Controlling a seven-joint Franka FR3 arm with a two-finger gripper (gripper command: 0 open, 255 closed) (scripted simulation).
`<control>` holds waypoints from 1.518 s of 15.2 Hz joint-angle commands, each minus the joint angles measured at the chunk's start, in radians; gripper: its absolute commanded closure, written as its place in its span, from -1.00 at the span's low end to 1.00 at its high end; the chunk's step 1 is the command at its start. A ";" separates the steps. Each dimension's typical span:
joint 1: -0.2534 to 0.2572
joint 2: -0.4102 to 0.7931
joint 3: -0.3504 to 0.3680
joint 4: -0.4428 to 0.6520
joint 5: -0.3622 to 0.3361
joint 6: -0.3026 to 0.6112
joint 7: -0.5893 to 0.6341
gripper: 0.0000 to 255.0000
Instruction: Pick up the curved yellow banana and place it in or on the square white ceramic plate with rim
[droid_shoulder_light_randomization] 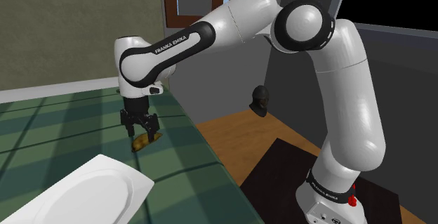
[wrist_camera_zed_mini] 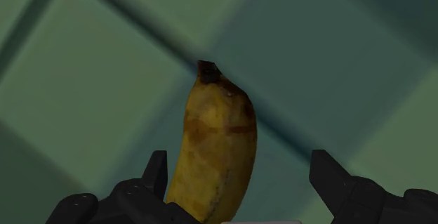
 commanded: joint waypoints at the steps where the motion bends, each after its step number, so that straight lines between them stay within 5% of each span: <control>1: 0.000 0.000 0.000 0.000 0.000 0.000 0.000 -1.00; 2: 0.000 0.000 0.000 0.000 0.000 0.000 0.000 -1.00; 3: 0.000 0.000 0.000 0.000 0.000 0.000 0.000 1.00; 12: 0.000 0.000 0.000 0.000 0.000 0.000 0.000 1.00; 23: -0.007 -0.055 0.015 0.071 0.021 -0.121 0.004 1.00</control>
